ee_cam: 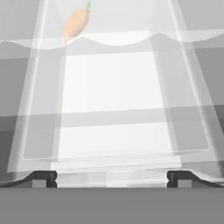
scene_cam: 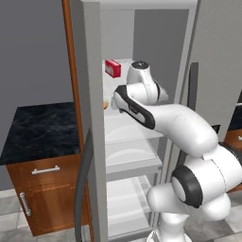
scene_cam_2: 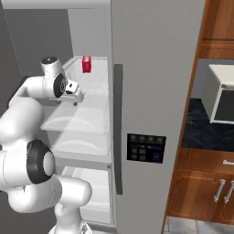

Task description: Fully open the fridge drawer.

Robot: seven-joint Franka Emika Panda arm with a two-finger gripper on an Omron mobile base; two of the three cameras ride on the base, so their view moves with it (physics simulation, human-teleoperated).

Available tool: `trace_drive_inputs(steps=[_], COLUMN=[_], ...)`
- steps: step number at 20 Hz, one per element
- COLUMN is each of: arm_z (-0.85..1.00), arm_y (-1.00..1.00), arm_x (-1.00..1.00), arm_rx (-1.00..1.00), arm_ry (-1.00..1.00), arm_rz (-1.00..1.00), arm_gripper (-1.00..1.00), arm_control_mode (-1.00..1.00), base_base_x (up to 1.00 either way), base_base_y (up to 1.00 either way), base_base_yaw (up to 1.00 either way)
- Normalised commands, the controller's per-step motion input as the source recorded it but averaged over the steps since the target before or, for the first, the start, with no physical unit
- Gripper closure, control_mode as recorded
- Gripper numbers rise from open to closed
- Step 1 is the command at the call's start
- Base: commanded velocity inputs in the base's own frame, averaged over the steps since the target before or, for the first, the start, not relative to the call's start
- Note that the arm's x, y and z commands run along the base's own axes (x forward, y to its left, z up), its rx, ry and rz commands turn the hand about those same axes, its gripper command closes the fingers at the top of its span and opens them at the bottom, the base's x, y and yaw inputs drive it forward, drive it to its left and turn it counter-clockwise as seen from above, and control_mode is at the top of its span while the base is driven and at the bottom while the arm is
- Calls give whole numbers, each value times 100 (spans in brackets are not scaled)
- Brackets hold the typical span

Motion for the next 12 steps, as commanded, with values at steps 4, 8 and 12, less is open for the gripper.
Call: trace_drive_inputs(steps=[4, 8, 12], arm_z=[-19, -24, -26], arm_y=[12, 5, 0], arm_x=[28, 20, 1], arm_rx=[0, 0, 0], arm_ry=[0, 0, 0], arm_rz=[0, 0, 0], arm_gripper=[-100, -100, -100], arm_control_mode=[-100, -100, -100], base_base_x=[0, 0, 0], base_base_y=[0, 0, 0], base_base_yaw=[0, 0, 0])
